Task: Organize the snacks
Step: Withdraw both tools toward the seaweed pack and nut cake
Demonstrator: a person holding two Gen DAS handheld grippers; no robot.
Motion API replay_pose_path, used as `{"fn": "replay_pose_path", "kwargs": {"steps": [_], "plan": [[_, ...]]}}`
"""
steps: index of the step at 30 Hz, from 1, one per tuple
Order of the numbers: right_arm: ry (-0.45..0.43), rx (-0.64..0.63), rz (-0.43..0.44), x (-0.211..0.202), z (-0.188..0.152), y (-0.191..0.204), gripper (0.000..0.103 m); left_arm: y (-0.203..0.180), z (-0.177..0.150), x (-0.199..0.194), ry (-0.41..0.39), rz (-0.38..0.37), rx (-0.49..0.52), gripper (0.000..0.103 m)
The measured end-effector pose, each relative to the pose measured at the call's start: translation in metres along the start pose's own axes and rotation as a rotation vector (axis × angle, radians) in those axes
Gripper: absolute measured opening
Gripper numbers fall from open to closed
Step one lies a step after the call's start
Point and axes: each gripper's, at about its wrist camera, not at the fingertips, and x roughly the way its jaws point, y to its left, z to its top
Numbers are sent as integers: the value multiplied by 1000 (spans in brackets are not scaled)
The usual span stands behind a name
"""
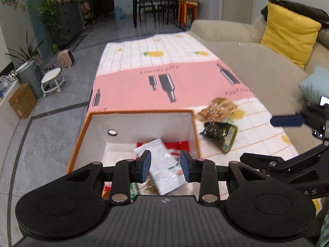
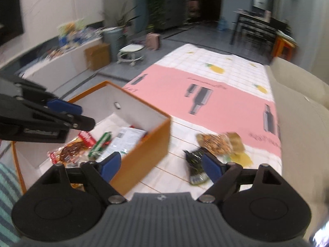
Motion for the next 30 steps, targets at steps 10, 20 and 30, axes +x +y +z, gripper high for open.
{"fn": "replay_pose_path", "kwargs": {"steps": [10,20,30], "plan": [[-96,172,-125,-31,-60,-49,83,-61,-9,-5,-84,-69,-59,39],[-102,170,-210,-22,-100,-78,83,-107,-26,26,-102,-98,-53,69],[-70,145,-237,0,-106,-101,83,-117,-22,65,-78,-110,-79,74]]}}
